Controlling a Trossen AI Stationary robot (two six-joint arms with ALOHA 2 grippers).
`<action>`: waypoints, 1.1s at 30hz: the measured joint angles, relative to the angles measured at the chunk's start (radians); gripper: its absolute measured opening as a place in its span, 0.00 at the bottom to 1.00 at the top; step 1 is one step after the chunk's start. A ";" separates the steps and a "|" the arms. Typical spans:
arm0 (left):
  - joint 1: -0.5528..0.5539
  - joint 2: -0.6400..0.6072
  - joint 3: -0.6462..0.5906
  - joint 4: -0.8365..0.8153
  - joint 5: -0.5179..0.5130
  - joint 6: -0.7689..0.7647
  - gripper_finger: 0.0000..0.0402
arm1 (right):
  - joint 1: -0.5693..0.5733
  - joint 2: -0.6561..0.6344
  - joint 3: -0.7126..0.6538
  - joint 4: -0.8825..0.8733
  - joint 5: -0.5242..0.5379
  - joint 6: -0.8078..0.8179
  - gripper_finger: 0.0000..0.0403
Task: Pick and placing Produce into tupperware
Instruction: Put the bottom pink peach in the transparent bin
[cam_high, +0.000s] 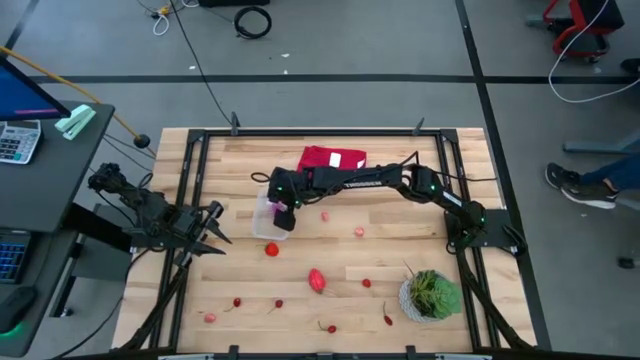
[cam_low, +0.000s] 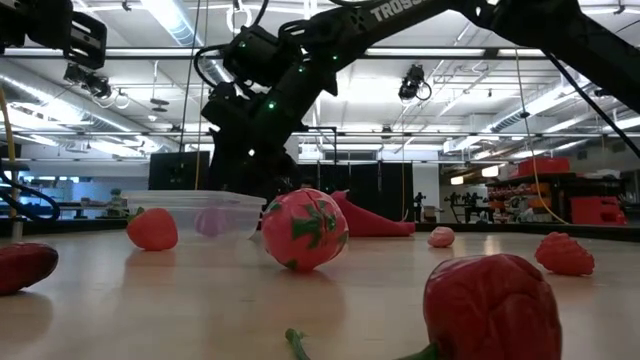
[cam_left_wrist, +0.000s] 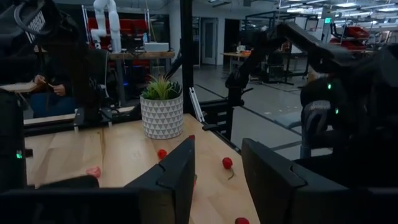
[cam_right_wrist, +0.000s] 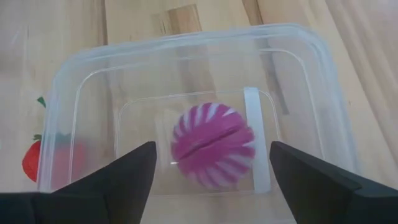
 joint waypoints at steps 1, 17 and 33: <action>0.000 0.000 0.000 -0.005 0.000 0.000 0.35 | 0.000 -0.004 0.001 0.000 0.002 0.002 0.80; -0.001 0.000 0.000 -0.021 0.005 -0.028 0.37 | 0.082 -0.216 0.028 -0.506 -0.005 0.091 0.72; -0.001 0.016 -0.001 -0.044 0.060 -0.421 0.38 | 0.323 -0.263 -0.017 -0.618 0.075 0.149 0.68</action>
